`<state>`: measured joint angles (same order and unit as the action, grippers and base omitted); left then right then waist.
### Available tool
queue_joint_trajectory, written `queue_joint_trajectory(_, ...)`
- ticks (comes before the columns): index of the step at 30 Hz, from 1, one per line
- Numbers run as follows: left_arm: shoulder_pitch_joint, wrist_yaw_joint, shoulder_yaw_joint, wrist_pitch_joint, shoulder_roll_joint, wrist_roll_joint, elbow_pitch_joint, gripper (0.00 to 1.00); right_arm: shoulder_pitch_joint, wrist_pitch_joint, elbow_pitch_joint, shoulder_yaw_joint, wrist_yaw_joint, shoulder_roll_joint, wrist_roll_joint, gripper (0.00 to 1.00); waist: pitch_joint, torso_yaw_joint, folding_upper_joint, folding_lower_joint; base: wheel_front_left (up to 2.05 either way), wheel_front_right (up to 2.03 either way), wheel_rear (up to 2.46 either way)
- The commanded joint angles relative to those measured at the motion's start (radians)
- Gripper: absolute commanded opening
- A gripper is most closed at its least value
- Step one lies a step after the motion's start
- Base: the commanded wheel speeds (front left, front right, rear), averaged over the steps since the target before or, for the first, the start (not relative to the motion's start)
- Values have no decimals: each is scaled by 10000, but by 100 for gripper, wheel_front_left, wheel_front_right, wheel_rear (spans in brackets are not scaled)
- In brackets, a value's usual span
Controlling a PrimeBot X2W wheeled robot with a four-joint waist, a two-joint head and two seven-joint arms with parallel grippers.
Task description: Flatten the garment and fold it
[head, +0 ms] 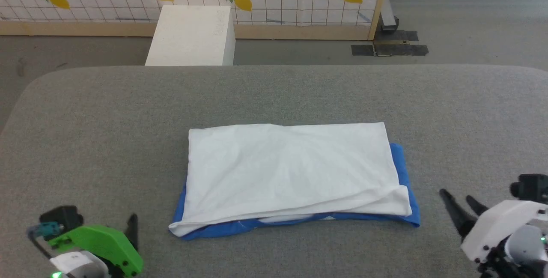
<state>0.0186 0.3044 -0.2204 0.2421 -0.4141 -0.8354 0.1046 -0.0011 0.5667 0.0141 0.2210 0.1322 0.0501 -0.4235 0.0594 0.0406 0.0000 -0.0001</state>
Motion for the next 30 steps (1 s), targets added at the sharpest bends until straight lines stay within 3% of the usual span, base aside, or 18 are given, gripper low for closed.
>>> queue_joint_trajectory(1,31,122,248,-284,-189,155,-263,100,94,257,-460,308,-15,5,-55,100,-63,53,0,1,0,0,0)
queue_joint_trajectory(4,-259,189,693,-1432,-429,692,-907,100,-88,927,-1380,971,-15,4,-45,100,-50,53,0,1,0,0,0)
queue_joint_trajectory(6,-521,-68,725,-2514,-598,1314,-1304,100,-376,1446,-1637,1079,-15,40,329,100,-8,13,0,1,0,0,0)
queue_joint_trajectory(9,-899,-431,676,-4321,-549,2187,-1725,100,-1083,2227,-1451,854,-15,47,735,100,179,-71,0,1,0,0,0)
queue_joint_trajectory(11,-1115,-589,567,-4852,-450,2836,-1853,100,-1620,2667,-1012,434,-15,143,1165,100,365,-81,0,1,0,0,0)
queue_joint_trajectory(19,-1654,-1299,545,-5034,262,5088,-2310,100,-3749,3414,1334,-1317,-15,481,2263,100,1457,108,0,1,0,0,0)
queue_joint_trajectory(21,-1744,-1569,787,-5036,721,5569,-2419,100,-4466,3640,2447,-1908,-15,548,2757,100,1934,241,0,1,0,0,0)
queue_joint_trajectory(29,-1870,-2228,1290,-5037,1502,5954,-2227,100,-4653,4135,4022,-2652,-15,570,2827,100,2272,442,0,1,0,0,0)
queue_joint_trajectory(30,-1859,-2301,1371,-5037,1591,5990,-2189,100,-4617,4171,4159,-2622,-15,584,2768,95,2252,442,0,1,0,0,0)
